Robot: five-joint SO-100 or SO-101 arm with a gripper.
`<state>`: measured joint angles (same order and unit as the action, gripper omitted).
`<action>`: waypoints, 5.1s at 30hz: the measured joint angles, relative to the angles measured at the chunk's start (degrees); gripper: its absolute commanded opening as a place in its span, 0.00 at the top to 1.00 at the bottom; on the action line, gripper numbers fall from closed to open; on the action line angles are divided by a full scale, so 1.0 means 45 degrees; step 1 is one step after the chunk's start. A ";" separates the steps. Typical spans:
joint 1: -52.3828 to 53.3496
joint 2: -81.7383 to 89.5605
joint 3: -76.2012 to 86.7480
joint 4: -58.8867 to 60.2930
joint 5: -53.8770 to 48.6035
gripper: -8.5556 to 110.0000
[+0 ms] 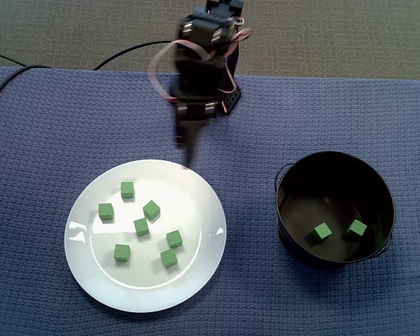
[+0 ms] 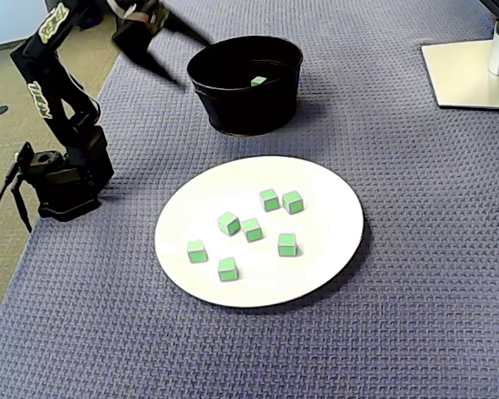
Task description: Pick up the items on the white plate and put them in the black container.
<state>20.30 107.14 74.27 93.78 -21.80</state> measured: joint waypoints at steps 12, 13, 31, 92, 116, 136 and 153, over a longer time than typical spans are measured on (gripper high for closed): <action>0.4160 -0.4336 0.2480 -0.2578 -0.1484 0.75; 0.4180 -0.4551 0.2637 -0.2852 -0.1641 0.75; 0.4531 -0.7246 0.4062 -0.5957 -0.3301 0.77; -1.0391 0.0625 -0.1094 -0.6309 0.1035 0.93; -1.3086 -0.9473 -0.0742 -0.7441 0.0254 0.83; -1.0156 -0.4414 -0.5508 -0.0332 -0.1328 0.72; 0.1289 -0.2891 0.2676 -0.4512 -0.4355 0.72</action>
<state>26.10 94.13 86.31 73.48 -41.40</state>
